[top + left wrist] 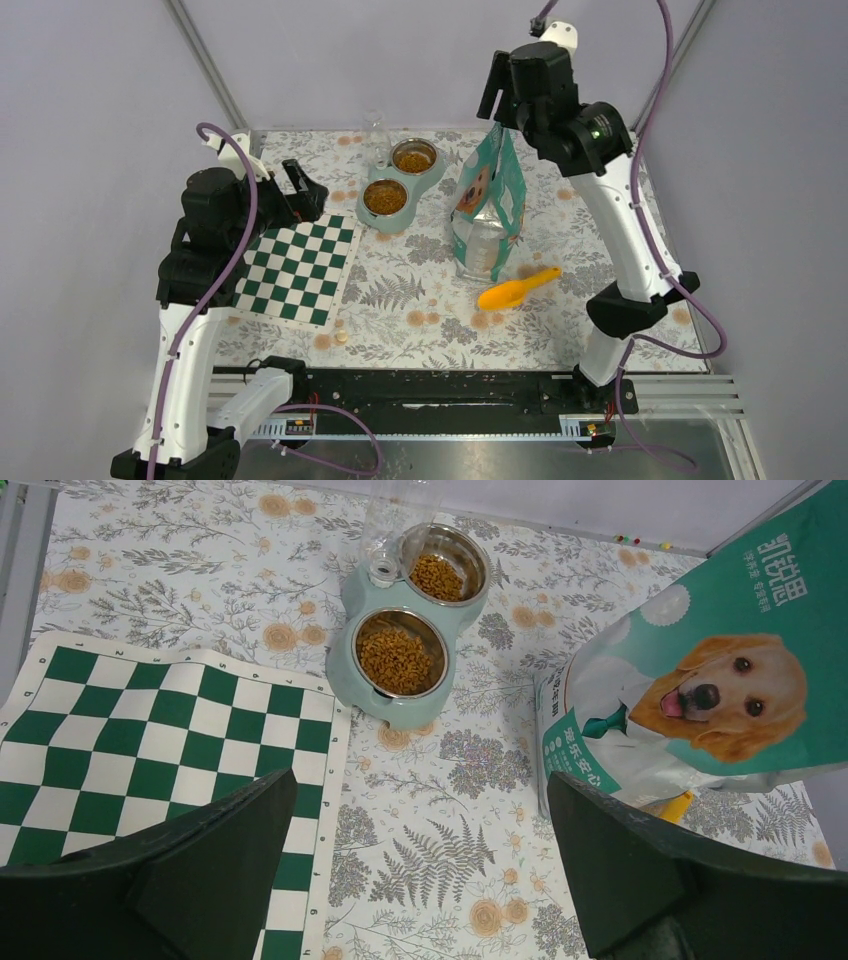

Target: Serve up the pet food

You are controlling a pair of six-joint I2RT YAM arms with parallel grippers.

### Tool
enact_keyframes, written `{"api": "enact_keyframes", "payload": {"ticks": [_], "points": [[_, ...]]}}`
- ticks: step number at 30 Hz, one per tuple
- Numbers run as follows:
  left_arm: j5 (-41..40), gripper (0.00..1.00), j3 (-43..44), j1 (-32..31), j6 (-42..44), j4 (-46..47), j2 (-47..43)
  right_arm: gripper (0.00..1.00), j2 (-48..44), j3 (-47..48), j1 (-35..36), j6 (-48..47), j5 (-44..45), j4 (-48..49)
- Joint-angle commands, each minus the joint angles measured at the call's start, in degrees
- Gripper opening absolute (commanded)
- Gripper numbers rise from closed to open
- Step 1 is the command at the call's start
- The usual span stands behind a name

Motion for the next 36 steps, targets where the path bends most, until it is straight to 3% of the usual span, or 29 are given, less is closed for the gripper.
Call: {"api": "enact_keyframes", "payload": {"ticks": [1, 7, 11, 17, 22, 36], "points": [[-0.50, 0.99, 0.33, -0.16, 0.58, 3.29, -0.42, 0.79, -3.20, 0.28, -2.69, -2.31, -3.47, 5.00], [5.24, 0.99, 0.33, -0.16, -1.66, 5.39, 1.08, 0.76, -8.53, -7.40, -6.05, 0.15, -13.26, 4.94], [10.91, 0.97, 0.04, -0.17, -4.78, 8.16, 3.37, 0.62, -11.82, -12.82, -6.08, 2.25, -18.85, 4.24], [19.07, 0.88, -2.07, -0.24, -12.35, 16.22, 5.55, 0.42, -15.17, -18.01, -6.17, 8.11, -19.26, 0.13], [21.84, 0.75, -2.68, -1.61, -15.77, 20.54, 7.40, 0.38, -17.93, -23.78, -6.17, 10.60, -20.99, 1.14], [21.49, 0.72, -0.35, -8.38, -20.42, 28.06, 13.12, 0.31, -18.68, -29.15, -6.18, 13.32, -23.39, 4.70]]}}
